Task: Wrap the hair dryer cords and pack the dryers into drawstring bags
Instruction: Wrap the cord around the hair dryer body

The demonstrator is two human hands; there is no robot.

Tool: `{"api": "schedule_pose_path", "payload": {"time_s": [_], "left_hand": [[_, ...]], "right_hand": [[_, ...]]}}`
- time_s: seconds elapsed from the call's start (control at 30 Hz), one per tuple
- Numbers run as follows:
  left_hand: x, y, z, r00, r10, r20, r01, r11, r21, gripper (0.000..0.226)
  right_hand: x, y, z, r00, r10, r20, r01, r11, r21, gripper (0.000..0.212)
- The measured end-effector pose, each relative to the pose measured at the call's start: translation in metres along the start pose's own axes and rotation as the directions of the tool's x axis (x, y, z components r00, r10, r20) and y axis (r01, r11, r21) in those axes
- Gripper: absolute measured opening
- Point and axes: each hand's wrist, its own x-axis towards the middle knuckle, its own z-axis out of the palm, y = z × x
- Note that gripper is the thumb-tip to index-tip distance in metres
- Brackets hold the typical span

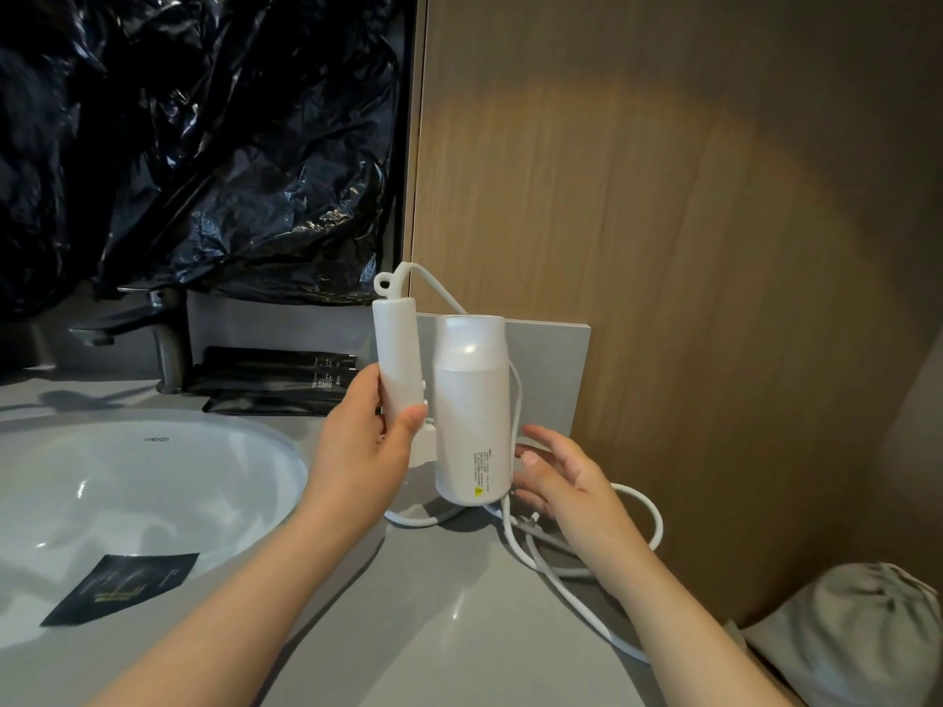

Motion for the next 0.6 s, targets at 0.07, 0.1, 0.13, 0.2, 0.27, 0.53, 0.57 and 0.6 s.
{"api": "schedule_pose_path", "payload": {"time_s": [0.07,0.1,0.13,0.2,0.27,0.53,0.57,0.6], "left_hand": [[0.0,0.0,-0.001,1.0,-0.005,-0.007,0.005,1.0,-0.01,0.021],[0.001,0.0,-0.001,1.0,-0.005,-0.011,0.005,1.0,-0.012,0.022],[0.001,0.0,-0.001,1.0,-0.004,-0.015,0.004,1.0,-0.008,0.021],[0.001,-0.001,-0.002,1.0,-0.003,-0.019,0.003,1.0,0.002,0.02],[0.001,-0.003,-0.002,1.0,-0.003,-0.02,0.003,1.0,0.0,0.021],[0.004,-0.005,-0.001,0.99,-0.108,-0.093,0.096,0.988,-0.119,0.024],[0.004,-0.006,-0.001,0.988,-0.122,-0.091,0.109,0.985,-0.136,0.025],[0.004,-0.006,-0.001,0.987,-0.136,-0.085,0.123,0.981,-0.149,0.026]], "right_hand": [[0.0,-0.003,0.0,0.999,0.051,0.01,-0.052,0.997,0.05,0.028],[0.0,-0.003,-0.001,0.998,0.067,0.01,-0.067,0.996,0.065,0.028],[0.0,-0.002,-0.001,0.997,0.073,0.005,-0.073,0.994,0.082,0.028],[-0.001,-0.002,-0.001,0.997,0.073,-0.01,-0.072,0.992,0.101,0.031],[-0.002,-0.002,-0.001,0.997,0.067,-0.027,-0.066,0.996,0.06,0.037],[-0.006,0.007,-0.004,0.964,-0.149,-0.219,0.076,0.947,-0.313,0.041],[-0.007,0.008,-0.006,0.954,-0.185,-0.238,0.08,0.917,-0.39,0.04],[-0.007,0.009,-0.007,0.947,-0.216,-0.237,0.083,0.88,-0.467,0.038]]}}
